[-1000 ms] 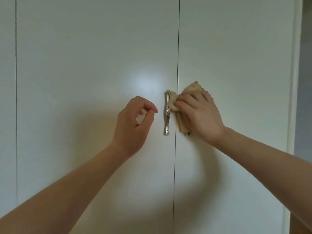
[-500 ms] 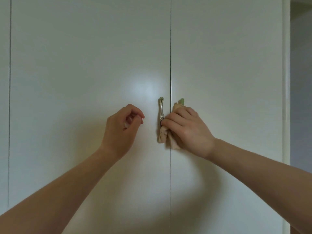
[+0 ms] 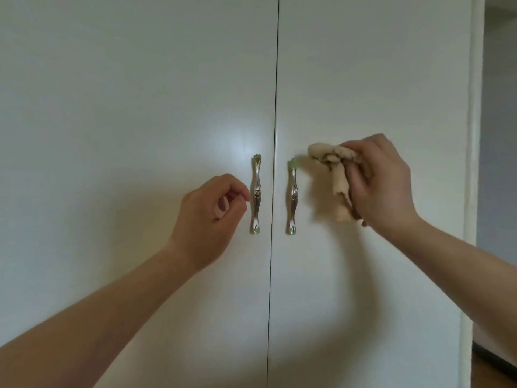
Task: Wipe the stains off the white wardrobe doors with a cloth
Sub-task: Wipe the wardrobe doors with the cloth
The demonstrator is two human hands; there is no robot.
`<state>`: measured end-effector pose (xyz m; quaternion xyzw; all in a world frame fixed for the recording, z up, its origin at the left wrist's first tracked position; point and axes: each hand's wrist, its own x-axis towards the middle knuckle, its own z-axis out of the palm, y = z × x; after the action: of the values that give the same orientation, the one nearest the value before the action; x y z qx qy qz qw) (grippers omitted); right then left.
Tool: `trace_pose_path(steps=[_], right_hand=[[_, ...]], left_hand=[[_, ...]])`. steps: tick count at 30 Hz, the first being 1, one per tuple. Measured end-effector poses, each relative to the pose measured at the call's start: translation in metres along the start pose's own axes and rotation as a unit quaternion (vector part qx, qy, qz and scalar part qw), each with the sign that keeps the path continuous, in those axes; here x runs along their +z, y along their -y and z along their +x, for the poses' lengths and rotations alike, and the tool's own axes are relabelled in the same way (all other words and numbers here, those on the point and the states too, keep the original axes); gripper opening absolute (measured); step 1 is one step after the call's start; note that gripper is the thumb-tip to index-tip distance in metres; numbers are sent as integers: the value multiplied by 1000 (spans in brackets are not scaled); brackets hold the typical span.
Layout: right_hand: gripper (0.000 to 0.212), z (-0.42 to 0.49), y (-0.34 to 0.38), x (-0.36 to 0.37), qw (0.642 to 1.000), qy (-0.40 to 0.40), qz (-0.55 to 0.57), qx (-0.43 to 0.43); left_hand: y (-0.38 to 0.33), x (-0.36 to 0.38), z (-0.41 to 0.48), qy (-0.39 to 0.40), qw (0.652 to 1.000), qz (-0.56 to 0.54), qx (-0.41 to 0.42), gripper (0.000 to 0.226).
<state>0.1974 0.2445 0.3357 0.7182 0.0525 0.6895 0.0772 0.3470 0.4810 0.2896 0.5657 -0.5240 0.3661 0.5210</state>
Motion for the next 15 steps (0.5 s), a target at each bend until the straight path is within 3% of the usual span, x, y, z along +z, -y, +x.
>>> trace_pose_path(steps=[1,3,8,12,13,15], right_hand=[[23,13,-8,3,998,-13,-16,51],[23,19,-13,20,997,0,-37,68],[27,-30,10,35,993,95,22,-69],[20,-64,0,10,951,233,11,-204],[20,-56,-6,4,945,243,5,-218],[20,-26,-14,0,971,192,-4,-141]], left_hand=[[-1,-1,2,2,1000,4,1,13],[-1,-2,3,-4,1000,-1,-9,12],[-3,-3,-7,10,1000,10,-12,14],[-6,-8,-9,11,1000,14,-15,14],[-8,-9,-8,14,1000,17,-13,14],[-10,-9,-2,18,1000,21,-11,14]])
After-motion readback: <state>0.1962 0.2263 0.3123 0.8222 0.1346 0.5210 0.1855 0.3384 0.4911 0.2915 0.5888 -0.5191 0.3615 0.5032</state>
